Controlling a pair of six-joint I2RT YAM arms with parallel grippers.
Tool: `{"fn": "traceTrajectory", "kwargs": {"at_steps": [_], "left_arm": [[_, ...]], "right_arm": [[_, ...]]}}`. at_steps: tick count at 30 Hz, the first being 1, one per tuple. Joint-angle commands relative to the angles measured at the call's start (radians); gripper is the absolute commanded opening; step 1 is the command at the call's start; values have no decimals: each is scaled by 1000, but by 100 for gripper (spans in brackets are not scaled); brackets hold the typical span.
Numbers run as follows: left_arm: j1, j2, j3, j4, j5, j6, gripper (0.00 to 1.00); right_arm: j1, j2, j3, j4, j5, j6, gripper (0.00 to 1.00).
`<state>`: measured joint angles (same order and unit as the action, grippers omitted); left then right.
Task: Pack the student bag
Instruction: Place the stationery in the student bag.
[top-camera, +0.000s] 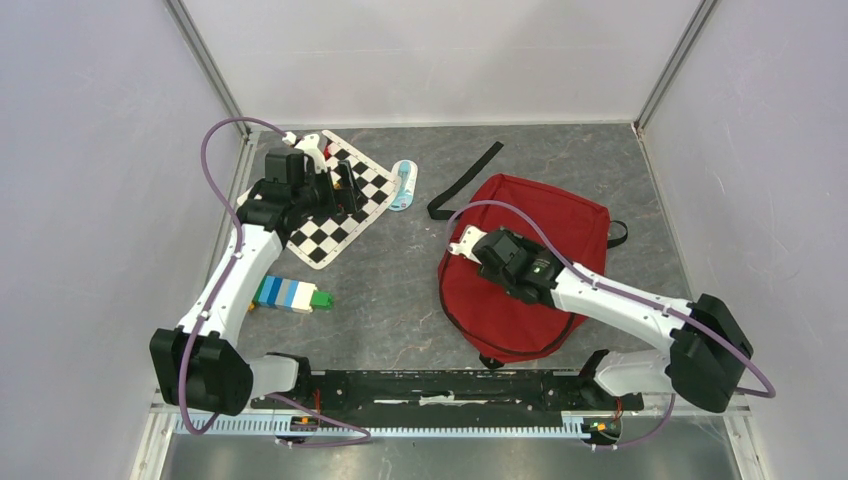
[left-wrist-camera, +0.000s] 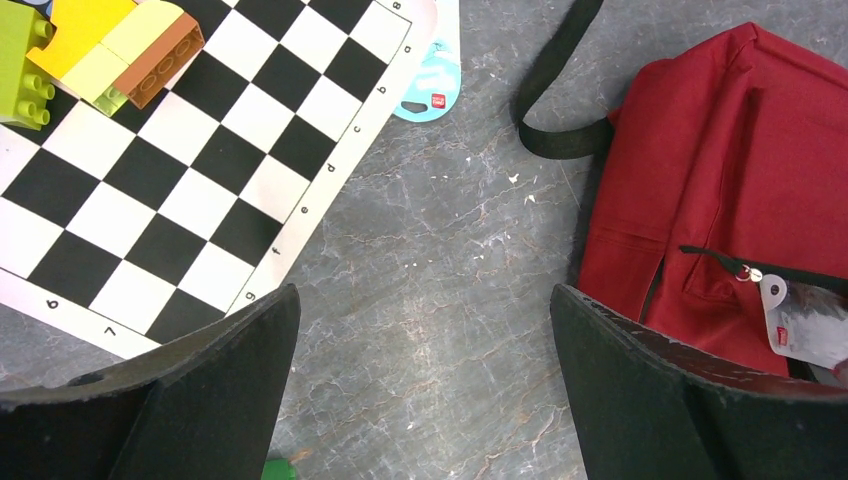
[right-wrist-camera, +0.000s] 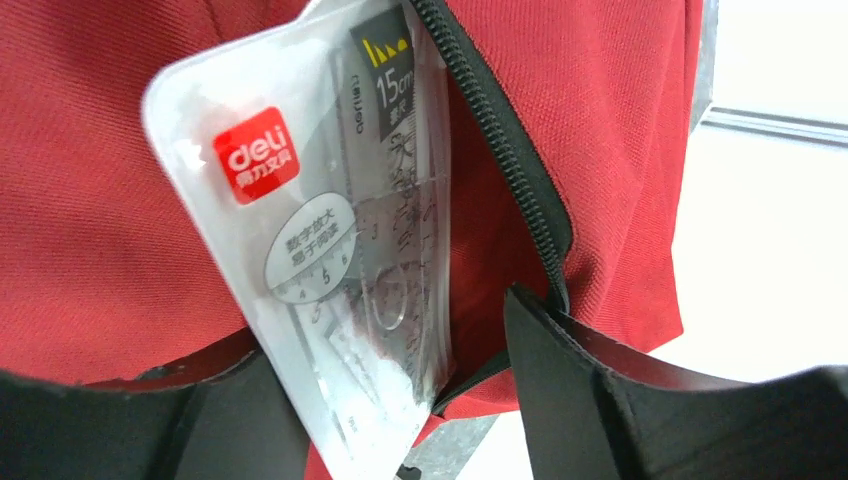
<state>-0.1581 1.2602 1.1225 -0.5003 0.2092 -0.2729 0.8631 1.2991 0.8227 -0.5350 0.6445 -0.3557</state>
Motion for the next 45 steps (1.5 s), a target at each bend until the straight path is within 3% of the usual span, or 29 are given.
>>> {"fn": "traceTrajectory", "kwargs": {"at_steps": [1, 4, 11, 18, 33, 38, 45], "left_arm": [[5, -27, -3, 11, -16, 51, 100], [5, -25, -4, 11, -16, 48, 100], [5, -8, -6, 12, 1, 40, 100], [5, -2, -5, 13, 4, 38, 100], [5, 7, -7, 17, 9, 35, 100], [5, 15, -10, 20, 14, 32, 100], [5, 26, -12, 25, 19, 28, 100]], "right_arm": [[2, -62, 62, -56, -120, 46, 72], [11, -84, 64, -83, -157, 64, 70], [33, -77, 68, -111, -183, 71, 36], [33, -56, -18, -16, -90, 42, 0], [110, 24, -178, 348, 242, -152, 0], [138, 48, -201, 458, 305, -223, 0], [168, 22, -220, 628, 280, -280, 0]]}}
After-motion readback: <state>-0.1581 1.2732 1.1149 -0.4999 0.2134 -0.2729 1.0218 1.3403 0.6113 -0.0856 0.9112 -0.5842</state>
